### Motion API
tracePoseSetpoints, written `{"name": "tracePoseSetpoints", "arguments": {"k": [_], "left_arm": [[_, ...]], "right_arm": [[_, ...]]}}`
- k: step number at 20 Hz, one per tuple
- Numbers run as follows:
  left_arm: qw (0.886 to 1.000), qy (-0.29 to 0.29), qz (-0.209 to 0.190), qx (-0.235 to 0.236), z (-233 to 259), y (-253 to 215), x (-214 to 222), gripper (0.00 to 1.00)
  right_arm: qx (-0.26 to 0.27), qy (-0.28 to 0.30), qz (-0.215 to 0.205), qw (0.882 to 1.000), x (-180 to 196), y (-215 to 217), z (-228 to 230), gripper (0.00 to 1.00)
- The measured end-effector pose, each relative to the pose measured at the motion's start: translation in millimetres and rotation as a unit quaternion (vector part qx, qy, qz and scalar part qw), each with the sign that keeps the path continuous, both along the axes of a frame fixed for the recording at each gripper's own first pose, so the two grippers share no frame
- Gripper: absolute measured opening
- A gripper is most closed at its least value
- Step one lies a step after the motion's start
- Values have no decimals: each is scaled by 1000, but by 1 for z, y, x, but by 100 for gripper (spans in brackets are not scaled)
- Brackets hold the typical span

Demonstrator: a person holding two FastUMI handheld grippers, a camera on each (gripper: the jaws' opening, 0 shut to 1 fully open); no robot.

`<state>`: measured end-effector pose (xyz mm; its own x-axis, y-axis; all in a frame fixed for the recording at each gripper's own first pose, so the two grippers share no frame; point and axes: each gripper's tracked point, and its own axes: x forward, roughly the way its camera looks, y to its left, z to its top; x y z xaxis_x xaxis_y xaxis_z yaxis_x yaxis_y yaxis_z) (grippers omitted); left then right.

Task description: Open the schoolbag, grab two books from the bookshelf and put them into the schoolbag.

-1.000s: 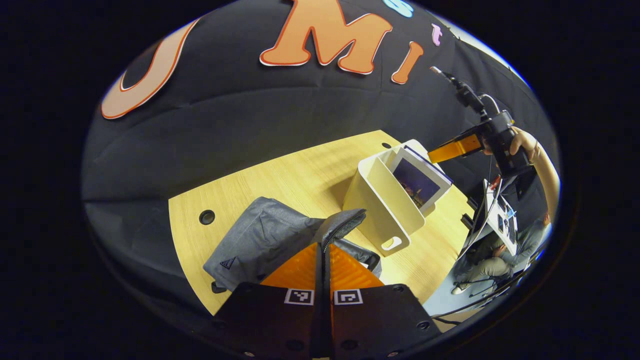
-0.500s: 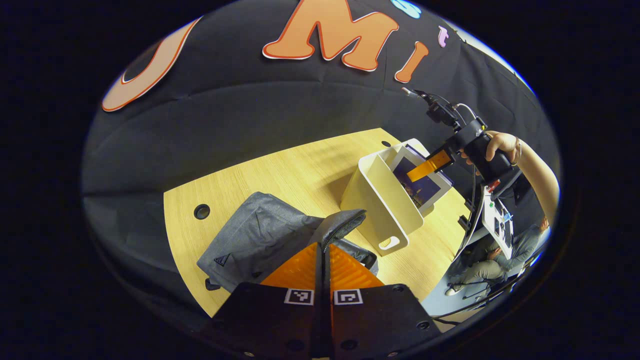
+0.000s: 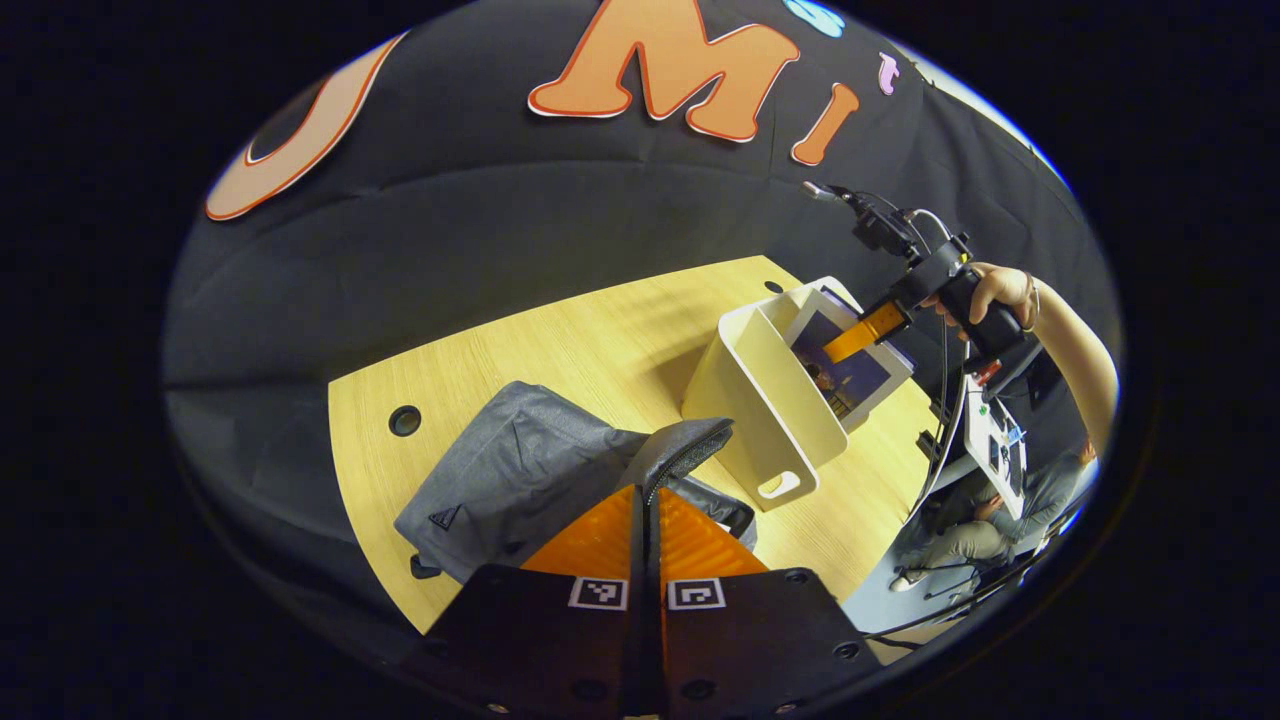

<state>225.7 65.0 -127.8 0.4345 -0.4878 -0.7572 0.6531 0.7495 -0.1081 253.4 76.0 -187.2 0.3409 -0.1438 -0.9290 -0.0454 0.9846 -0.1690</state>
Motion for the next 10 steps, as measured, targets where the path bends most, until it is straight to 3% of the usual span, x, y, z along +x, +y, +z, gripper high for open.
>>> {"name": "tracePoseSetpoints", "arguments": {"k": [1,10], "left_arm": [[1000,-1,-1,0,0,-1,-1,1],[1000,1,-5,-8,-1,-3,-1,1]], "right_arm": [[3,-6,-4,1000,-1,1,7,36],[17,-91,-12,996,-41,3,107,36]]}}
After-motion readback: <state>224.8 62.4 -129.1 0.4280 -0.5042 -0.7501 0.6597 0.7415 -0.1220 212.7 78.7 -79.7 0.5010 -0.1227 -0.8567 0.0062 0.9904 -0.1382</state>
